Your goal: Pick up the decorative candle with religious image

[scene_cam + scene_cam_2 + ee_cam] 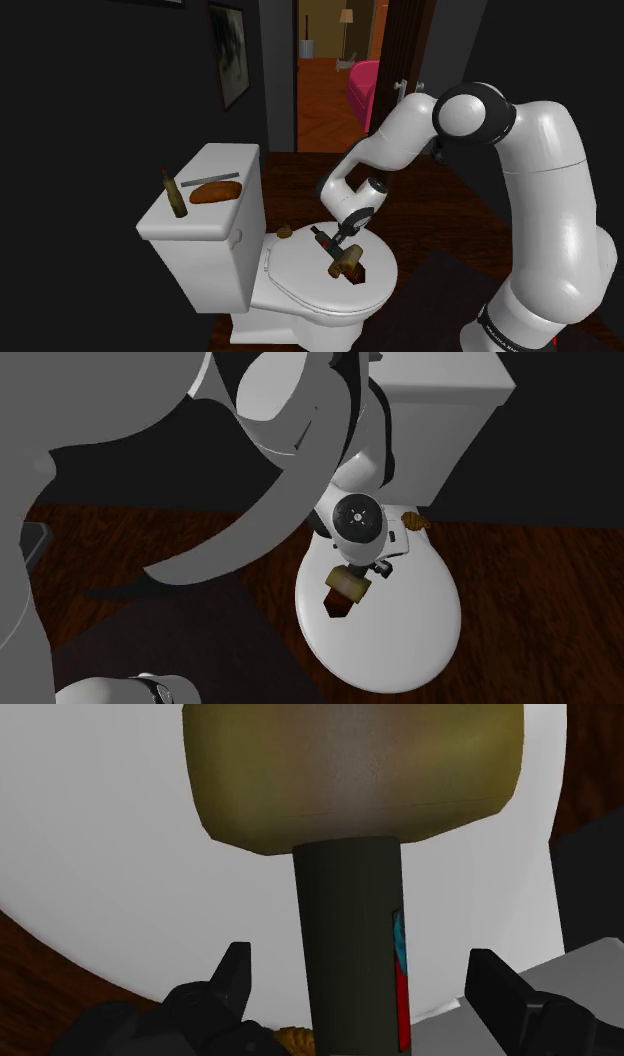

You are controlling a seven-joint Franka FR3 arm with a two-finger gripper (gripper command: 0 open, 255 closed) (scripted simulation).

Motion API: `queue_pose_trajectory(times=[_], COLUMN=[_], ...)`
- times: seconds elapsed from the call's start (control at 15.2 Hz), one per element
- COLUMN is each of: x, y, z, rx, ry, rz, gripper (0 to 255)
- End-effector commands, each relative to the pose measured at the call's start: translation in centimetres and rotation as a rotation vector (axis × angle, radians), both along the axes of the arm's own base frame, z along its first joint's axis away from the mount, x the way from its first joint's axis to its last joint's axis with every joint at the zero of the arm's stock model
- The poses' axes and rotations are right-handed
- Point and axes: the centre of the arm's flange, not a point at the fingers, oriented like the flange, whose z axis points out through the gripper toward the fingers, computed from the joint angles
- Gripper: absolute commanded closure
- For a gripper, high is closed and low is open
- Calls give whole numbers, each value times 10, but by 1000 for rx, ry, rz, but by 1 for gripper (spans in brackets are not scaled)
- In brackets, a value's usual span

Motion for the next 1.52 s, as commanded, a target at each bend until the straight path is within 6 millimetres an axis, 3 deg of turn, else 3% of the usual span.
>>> queue_pose_trajectory(times=[0.0,0.33,0.46,0.53,1.12,1.45], x=[0,0,0,1,0,0], y=[0,0,0,0,0,0], z=[-12,-42,-42,-42,-42,-15], rx=[3,3,3,3,3,3], ry=[-2,-2,-2,-2,-2,-2], rz=[-4,-4,-4,-4,-4,-4], gripper=[0,0,0,255,255,255])
